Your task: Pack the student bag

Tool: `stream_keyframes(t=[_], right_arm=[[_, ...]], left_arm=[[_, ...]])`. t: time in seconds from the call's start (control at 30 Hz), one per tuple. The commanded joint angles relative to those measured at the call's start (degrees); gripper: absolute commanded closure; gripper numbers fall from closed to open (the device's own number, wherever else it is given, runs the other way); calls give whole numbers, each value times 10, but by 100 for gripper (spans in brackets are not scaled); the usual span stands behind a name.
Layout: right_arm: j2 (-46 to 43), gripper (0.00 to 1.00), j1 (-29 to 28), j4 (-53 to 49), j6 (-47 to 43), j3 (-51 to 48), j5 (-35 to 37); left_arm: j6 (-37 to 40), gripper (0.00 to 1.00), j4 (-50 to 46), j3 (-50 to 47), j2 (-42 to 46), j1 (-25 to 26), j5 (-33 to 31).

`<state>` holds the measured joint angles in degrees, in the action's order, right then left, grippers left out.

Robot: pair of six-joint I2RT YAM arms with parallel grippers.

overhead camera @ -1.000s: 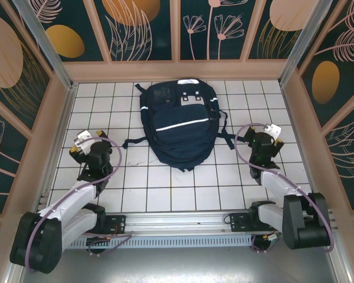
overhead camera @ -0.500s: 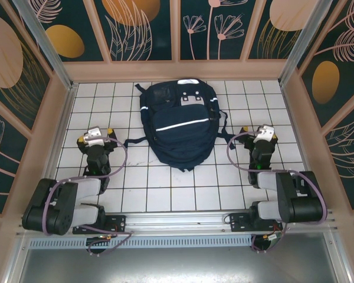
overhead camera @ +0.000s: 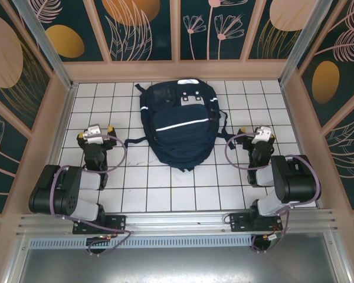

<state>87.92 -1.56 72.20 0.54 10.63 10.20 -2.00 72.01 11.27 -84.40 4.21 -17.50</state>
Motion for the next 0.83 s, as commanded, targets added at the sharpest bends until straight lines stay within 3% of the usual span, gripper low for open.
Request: stream_keyframes(t=[0.0, 0.07, 0.13, 0.8], right_arm=[[3, 1, 12, 24, 17, 12, -2], [3, 1, 14, 19, 18, 13, -4], [3, 1, 15, 19, 19, 14, -5], [3, 1, 15, 21, 18, 13, -7]], left_arm=[[-20, 2, 27, 9, -13, -9, 17], [-24, 1, 57, 9, -39, -10, 11], [-40, 1, 19, 19, -29, -27, 29], [-34, 1, 21, 18, -29, -27, 39]])
